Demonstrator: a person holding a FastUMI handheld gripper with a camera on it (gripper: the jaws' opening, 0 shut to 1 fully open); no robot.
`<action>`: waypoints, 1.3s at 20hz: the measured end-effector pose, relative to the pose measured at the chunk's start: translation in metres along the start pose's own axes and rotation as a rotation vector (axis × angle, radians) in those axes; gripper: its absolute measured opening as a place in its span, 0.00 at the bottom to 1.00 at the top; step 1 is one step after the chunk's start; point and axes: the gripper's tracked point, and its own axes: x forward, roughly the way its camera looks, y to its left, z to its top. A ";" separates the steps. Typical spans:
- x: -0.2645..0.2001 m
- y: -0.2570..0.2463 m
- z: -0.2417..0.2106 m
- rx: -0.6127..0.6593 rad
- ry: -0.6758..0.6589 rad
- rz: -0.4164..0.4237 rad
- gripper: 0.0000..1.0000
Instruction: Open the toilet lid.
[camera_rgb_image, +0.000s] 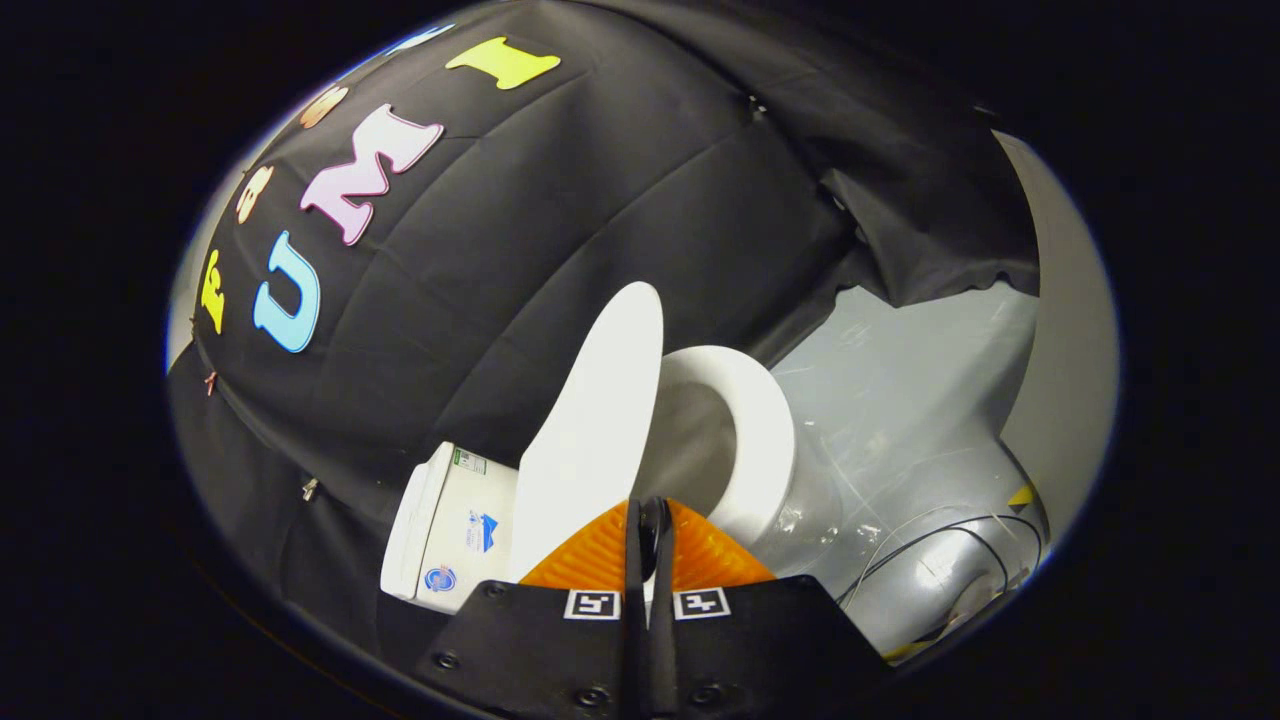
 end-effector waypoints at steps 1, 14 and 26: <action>-0.003 0.007 0.001 -0.022 -0.004 -0.004 0.05; -0.036 0.125 0.017 -0.327 -0.104 -0.046 0.05; -0.049 0.189 0.006 -0.461 -0.181 -0.081 0.05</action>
